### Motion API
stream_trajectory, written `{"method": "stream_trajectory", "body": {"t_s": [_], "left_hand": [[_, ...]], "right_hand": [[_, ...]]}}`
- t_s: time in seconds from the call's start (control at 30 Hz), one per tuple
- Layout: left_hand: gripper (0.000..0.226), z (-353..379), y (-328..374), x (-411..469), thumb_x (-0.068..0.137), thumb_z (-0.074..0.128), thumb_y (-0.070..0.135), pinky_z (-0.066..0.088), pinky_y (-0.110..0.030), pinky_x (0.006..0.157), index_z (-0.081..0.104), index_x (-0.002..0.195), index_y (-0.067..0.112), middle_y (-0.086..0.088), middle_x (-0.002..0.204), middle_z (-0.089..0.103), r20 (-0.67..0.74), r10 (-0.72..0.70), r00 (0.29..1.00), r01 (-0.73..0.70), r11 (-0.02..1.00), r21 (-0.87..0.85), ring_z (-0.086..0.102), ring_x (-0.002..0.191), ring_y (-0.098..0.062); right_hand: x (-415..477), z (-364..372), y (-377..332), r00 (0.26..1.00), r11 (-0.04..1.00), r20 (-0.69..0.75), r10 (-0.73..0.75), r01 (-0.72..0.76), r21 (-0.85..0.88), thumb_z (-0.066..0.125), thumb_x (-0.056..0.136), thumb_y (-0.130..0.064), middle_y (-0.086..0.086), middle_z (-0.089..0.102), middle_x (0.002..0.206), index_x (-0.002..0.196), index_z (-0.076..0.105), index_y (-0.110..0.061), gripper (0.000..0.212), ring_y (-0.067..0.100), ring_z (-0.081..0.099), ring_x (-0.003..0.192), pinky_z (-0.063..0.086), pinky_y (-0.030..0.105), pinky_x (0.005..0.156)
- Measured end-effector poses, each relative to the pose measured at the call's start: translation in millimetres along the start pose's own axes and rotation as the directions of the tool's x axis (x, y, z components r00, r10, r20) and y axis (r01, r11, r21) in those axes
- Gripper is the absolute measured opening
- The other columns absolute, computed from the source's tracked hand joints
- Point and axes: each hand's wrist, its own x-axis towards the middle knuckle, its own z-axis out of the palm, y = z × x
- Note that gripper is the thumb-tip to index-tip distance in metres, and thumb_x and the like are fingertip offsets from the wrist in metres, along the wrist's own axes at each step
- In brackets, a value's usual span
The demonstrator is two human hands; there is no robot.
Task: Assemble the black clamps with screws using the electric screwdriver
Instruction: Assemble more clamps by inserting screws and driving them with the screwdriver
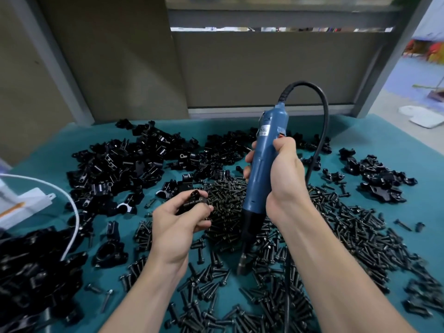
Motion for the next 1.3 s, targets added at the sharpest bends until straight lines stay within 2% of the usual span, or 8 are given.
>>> {"method": "stream_trajectory", "body": {"t_s": [0.33,0.63,0.8,1.0,1.1,1.17,1.23,1.3], "left_hand": [[0.035,-1.7,-1.5,-0.7,0.086,0.072,-0.006,0.055,-0.02,0.061,0.083,0.08,0.026,0.001,0.081,0.075,0.007,0.014,1.0,-0.014,1.0,0.012,0.072,0.078,-0.012],[0.034,-1.7,-4.1,0.4,0.086,0.074,-0.006,0.055,-0.02,0.062,0.083,0.081,0.026,0.001,0.08,0.075,0.025,0.024,0.999,-0.025,1.0,0.014,0.071,0.077,-0.013],[0.018,-0.5,-4.8,0.2,0.067,0.077,0.016,0.055,-0.02,0.062,0.083,0.081,0.026,0.001,0.084,0.075,0.027,0.011,1.0,-0.011,1.0,0.004,0.072,0.079,-0.013],[0.018,-1.2,-7.7,2.2,0.069,0.08,0.016,0.058,-0.023,0.065,0.083,0.084,0.024,0.0,0.087,0.076,0.031,-0.022,0.999,0.023,1.0,-0.012,0.074,0.086,-0.018],[0.017,-1.8,-8.8,3.3,0.085,0.082,0.006,0.061,-0.026,0.069,0.084,0.09,0.023,-0.004,0.094,0.078,0.05,-0.038,0.998,0.039,0.999,-0.016,0.076,0.093,-0.021],[0.014,-1.1,-9.5,3.0,0.088,0.079,0.008,0.063,-0.028,0.07,0.083,0.098,0.018,-0.008,0.101,0.079,0.035,-0.06,0.998,0.06,0.998,-0.014,0.077,0.096,-0.021],[0.01,-0.1,-10.1,2.4,0.089,0.079,0.009,0.063,-0.031,0.068,0.082,0.097,0.014,-0.011,0.101,0.079,0.019,-0.075,0.997,0.075,0.997,-0.022,0.077,0.094,-0.022],[0.01,0.9,-10.5,2.2,0.091,0.078,0.009,0.062,-0.033,0.064,0.082,0.088,0.018,-0.01,0.093,0.079,0.013,-0.066,0.998,0.066,0.998,-0.011,0.077,0.089,-0.022]], "right_hand": [[-4.6,5.5,-3.1,0.998,1.0,0.059,-0.007,0.007,0.0,0.045,0.105,-0.038,0.004,0.065,0.075,0.095,0.064,-0.014,0.032,0.02,0.058,0.06,0.05,0.031,0.056],[-3.0,3.7,-4.2,0.999,0.999,0.04,0.01,-0.012,0.046,0.044,0.103,-0.056,0.009,0.069,0.075,0.088,0.07,-0.013,0.053,0.022,0.057,0.055,0.049,0.035,0.056],[-0.1,-2.2,-4.7,0.993,0.995,0.069,0.094,-0.093,-0.024,0.04,0.101,-0.069,0.007,0.072,0.081,0.097,0.071,-0.014,0.063,0.022,0.062,0.06,0.054,0.033,0.058],[2.0,-4.4,-0.5,0.993,0.995,0.07,0.091,-0.089,-0.037,0.051,0.103,-0.053,0.004,0.073,0.086,0.104,0.073,-0.016,0.043,0.023,0.063,0.071,0.055,0.035,0.067],[2.2,-6.0,-4.3,0.999,1.0,0.039,0.03,-0.031,0.002,0.05,0.103,-0.055,0.006,0.073,0.086,0.102,0.073,-0.015,0.046,0.023,0.063,0.068,0.056,0.034,0.064],[0.8,-11.4,-10.8,0.997,0.997,0.049,-0.052,0.05,0.052,0.062,0.094,-0.054,0.006,0.073,0.089,0.102,0.072,-0.017,0.04,0.022,0.065,0.073,0.056,0.035,0.068],[-0.6,-19.7,-14.2,0.978,0.983,0.107,-0.181,0.183,-0.014,0.078,0.078,-0.038,0.003,0.073,0.096,0.106,0.072,-0.021,0.033,0.018,0.067,0.083,0.056,0.031,0.074],[-4.8,-25.3,-12.4,0.938,0.944,0.21,-0.274,0.304,-0.126,0.077,0.072,-0.014,0.002,0.074,0.099,0.108,0.07,-0.02,0.036,0.015,0.07,0.09,0.056,0.027,0.078]]}}
